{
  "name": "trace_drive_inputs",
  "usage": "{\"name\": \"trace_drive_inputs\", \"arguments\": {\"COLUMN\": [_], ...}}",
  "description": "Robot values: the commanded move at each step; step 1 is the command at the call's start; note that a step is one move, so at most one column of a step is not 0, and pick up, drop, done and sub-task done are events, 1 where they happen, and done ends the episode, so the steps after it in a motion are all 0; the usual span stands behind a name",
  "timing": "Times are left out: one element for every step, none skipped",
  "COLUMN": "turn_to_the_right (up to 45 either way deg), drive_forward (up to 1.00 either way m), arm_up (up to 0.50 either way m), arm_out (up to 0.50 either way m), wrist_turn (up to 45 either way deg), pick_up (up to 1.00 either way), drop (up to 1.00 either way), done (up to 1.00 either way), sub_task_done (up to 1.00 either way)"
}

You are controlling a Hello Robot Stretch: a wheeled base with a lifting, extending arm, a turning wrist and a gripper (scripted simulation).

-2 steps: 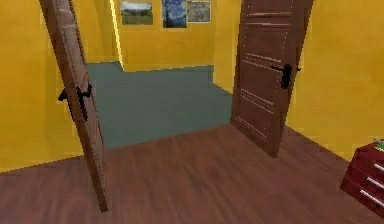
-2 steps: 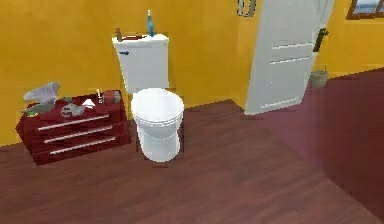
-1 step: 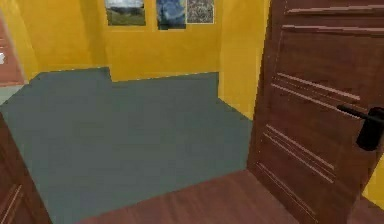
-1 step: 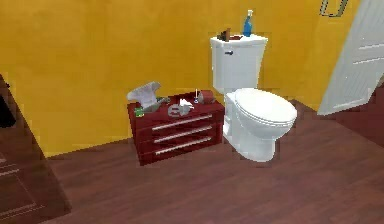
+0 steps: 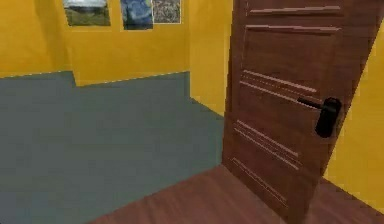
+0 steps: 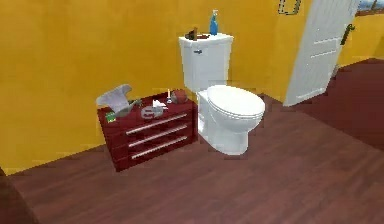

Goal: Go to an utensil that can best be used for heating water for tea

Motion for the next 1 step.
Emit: {"name": "trace_drive_inputs", "arguments": {"turn_to_the_right": [0.0], "drive_forward": [0.15], "arm_up": [0.0], "arm_out": [0.0], "wrist_turn": [0.0], "pick_up": [0.0], "drop": [0.0], "done": [0.0], "sub_task_done": [0.0]}}
